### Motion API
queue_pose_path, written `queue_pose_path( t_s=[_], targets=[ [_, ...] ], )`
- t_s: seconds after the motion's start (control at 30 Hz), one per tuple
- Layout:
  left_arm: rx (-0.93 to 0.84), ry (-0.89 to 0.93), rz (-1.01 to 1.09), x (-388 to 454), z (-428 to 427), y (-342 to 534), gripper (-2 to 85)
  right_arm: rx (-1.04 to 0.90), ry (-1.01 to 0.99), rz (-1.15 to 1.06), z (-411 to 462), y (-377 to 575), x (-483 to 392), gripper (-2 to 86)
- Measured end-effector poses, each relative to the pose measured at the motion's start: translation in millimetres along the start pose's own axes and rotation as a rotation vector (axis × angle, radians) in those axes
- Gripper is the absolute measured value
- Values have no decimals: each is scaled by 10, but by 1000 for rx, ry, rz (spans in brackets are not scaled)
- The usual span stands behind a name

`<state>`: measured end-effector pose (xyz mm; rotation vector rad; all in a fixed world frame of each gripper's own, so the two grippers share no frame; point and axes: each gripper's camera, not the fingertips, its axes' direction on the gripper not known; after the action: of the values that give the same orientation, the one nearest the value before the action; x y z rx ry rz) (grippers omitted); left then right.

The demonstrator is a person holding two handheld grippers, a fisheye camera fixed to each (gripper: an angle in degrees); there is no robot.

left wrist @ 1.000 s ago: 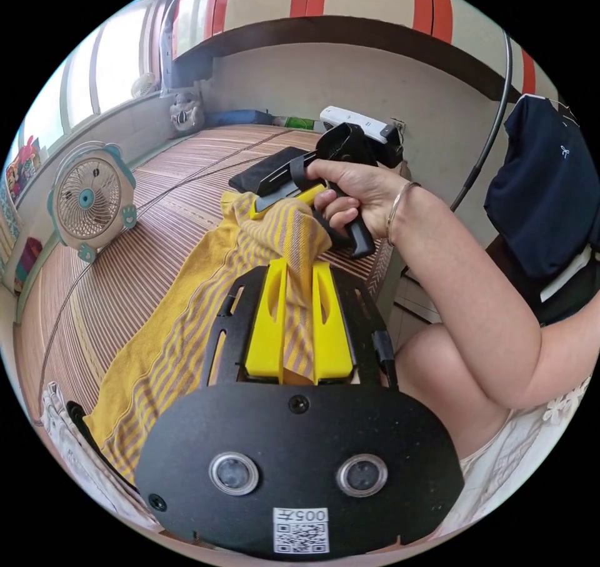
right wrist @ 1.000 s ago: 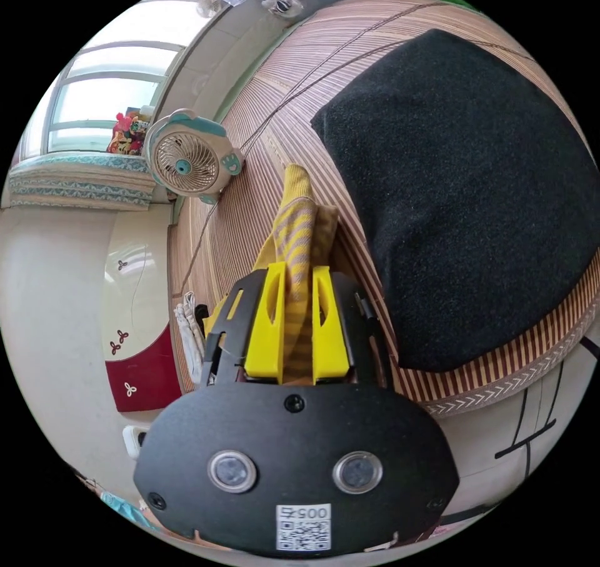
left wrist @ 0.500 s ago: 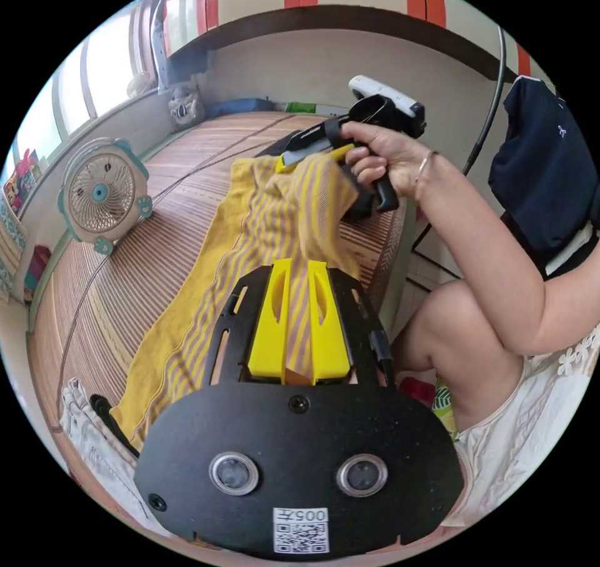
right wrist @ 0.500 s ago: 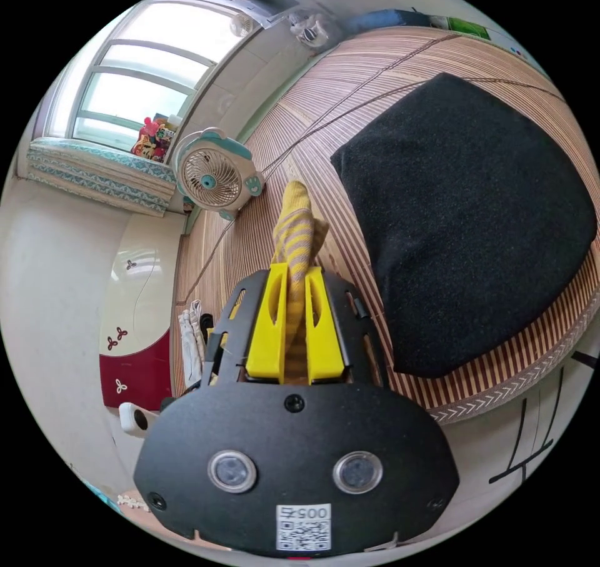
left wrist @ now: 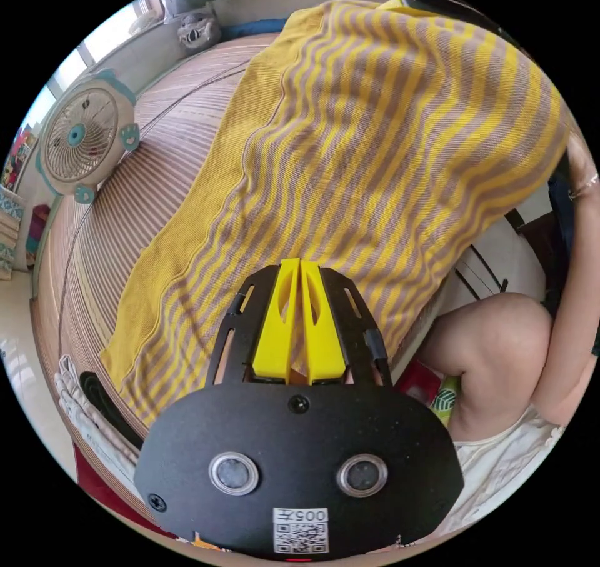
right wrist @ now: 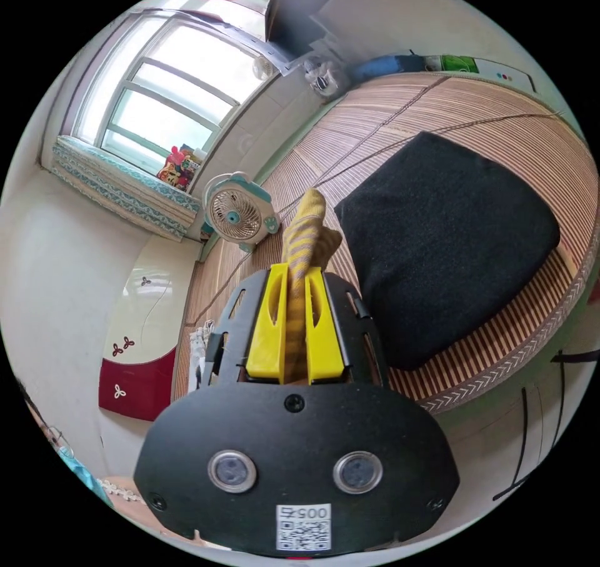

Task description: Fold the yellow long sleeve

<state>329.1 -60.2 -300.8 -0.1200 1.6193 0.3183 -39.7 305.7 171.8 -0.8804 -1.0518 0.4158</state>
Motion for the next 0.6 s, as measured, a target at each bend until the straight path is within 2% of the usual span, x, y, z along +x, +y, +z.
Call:
queue_pose_path(
  t_s=[0.13,0.23,0.4,0.6],
  targets=[
    [66,24,-55,132,46,-135,-5,47,15,-32,-207,89,-240,5],
    [46,-33,-20,243,11,-181,-5,55,25,-49,-209,156,-466,5],
    [47,20,-13,81,-113,-107,-4,39,37,-126,-117,242,-997,6],
    [156,55,-239,-624,-469,245,-5,30,56,-189,16,376,-1570,6]
  ],
)
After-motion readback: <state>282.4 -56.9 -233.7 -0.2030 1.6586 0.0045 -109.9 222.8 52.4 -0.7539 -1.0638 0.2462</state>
